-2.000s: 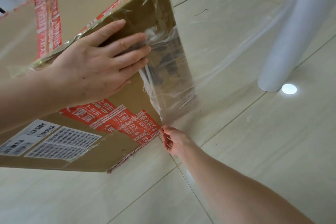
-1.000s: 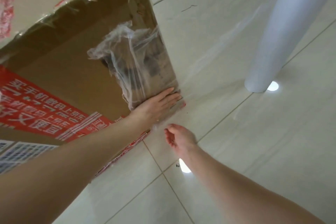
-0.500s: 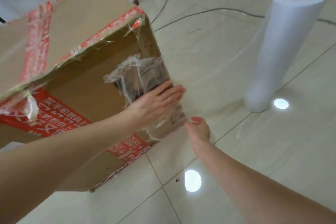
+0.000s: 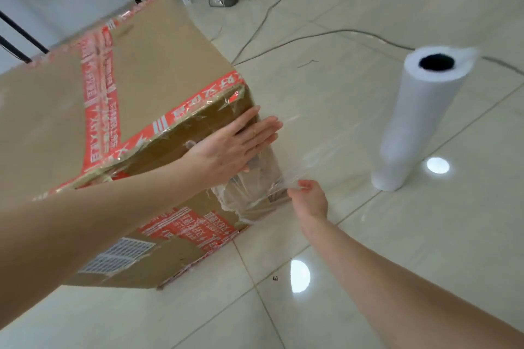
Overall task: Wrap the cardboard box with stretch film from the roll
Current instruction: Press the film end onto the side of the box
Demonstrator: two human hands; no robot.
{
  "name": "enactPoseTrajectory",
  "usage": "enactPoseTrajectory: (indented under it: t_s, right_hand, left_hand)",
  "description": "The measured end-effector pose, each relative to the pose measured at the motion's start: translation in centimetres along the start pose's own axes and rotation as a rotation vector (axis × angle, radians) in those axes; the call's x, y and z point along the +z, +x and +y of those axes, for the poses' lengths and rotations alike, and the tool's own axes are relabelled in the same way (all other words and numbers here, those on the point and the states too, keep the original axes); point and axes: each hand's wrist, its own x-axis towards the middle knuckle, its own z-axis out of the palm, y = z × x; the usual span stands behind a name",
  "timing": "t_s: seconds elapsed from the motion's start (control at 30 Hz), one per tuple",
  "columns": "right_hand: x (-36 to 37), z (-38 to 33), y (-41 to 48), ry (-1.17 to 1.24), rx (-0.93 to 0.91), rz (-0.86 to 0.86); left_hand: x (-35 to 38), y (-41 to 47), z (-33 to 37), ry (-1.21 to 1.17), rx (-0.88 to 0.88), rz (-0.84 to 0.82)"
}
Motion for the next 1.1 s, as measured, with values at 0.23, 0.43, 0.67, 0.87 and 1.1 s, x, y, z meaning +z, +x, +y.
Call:
enactPoseTrajectory:
  t_s: [0.23,0.43,0.67,0.87,1.1]
  right_hand:
    - [-4.6,-6.1,-4.2,-0.080,0.072,0.004]
    - [-9.5,-12.4,-7.4,-0.101,0.109,0.023]
    - [-16.4,-21.6,-10.4,-0.110,0.134,0.026]
    - [-22.3,-29.4,-11.9,-0.185,0.088,-0.036]
    - [-26.4,-31.5,-6.5,-0.325,0.208,0.018]
  left_hand:
    - [-3.0,-0.9,-1.9,-0.126,0.156,-0.148]
    - [-7.7,0.5,-3.5,-0.558,0.036,-0.326]
    - [-15.8,4.8,-9.3,-1.015,-0.139,-0.476]
    - [-22.9,10.1,-15.1,-1.438,-0.300,-0.581]
    - [-24.1,16.9,-15.4,-1.765,-0.470,-0.746]
